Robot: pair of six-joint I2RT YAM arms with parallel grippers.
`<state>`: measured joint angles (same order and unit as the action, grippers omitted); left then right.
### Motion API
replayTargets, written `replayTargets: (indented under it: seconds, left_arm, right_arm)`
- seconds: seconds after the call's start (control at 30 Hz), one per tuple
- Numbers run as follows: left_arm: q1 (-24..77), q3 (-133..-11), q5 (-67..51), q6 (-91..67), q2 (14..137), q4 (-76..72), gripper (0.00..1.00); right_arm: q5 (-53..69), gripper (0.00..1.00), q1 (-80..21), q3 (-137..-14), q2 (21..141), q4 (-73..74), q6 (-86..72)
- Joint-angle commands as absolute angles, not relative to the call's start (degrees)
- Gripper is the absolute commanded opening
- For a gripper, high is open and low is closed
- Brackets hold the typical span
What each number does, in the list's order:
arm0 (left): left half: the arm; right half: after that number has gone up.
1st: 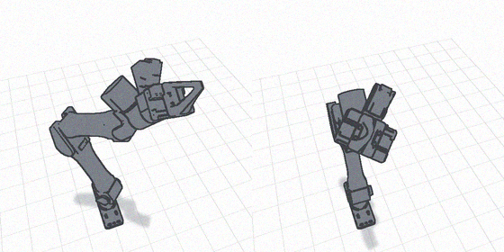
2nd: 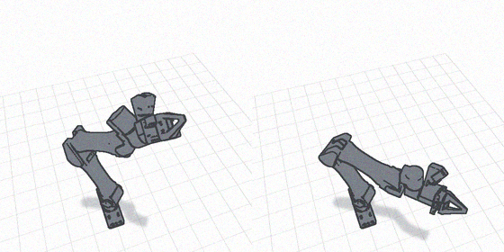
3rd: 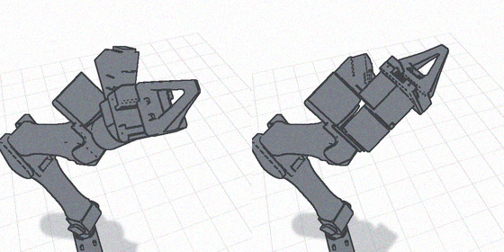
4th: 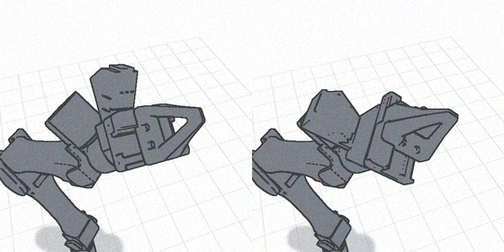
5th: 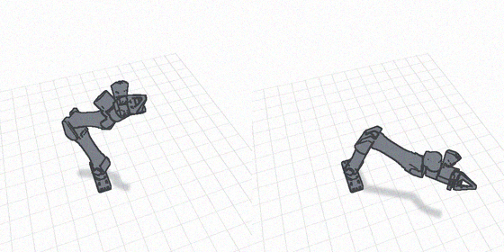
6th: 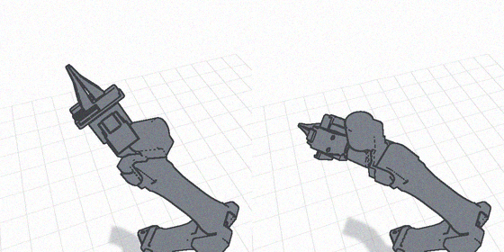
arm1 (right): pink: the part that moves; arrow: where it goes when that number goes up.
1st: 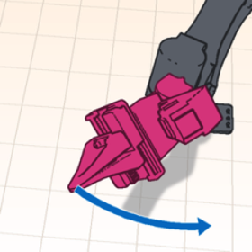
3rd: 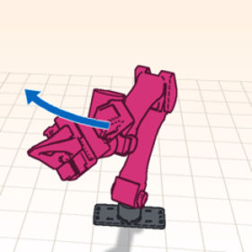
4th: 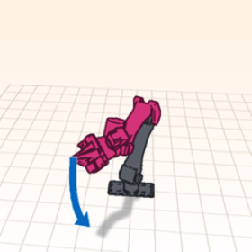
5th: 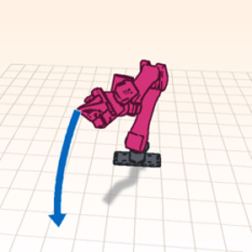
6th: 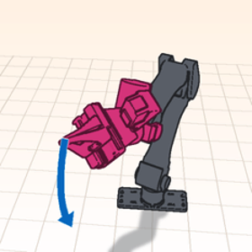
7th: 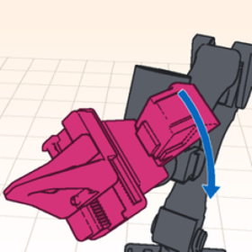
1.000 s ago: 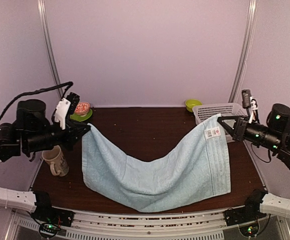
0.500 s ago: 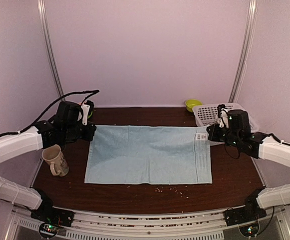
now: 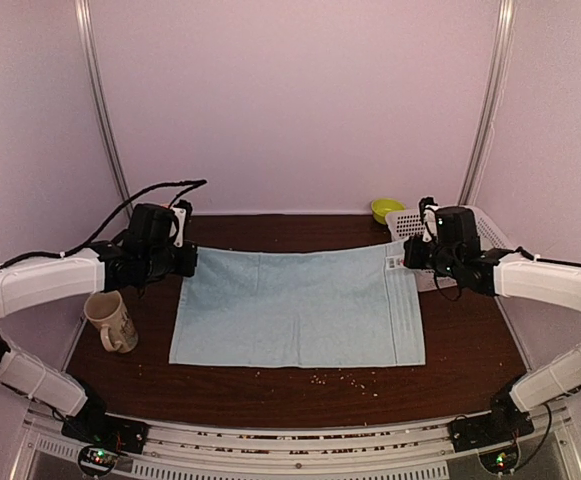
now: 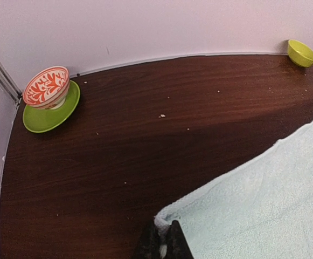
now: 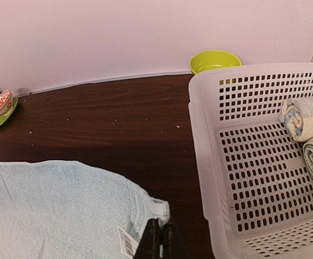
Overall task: Roll the towels
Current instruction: Flatten out the towel at the center of the board.
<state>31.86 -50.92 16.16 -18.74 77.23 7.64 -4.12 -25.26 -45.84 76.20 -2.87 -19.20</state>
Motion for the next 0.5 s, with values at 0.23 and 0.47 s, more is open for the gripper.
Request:
replayTargets:
  seconds: [0.23, 0.47]
  left_arm:
    - [29.01, -44.29, 13.69, -21.40, 67.76, 3.71, 0.00]
    - [29.09, -39.73, 9.30, -21.92, 64.81, 2.18, 0.00]
  right_arm:
    - [1.67, 0.00, -26.19, -44.14, 75.19, -8.91, -15.48]
    - [-0.14, 0.00, -28.70, -40.81, 71.86, -9.64, -14.83]
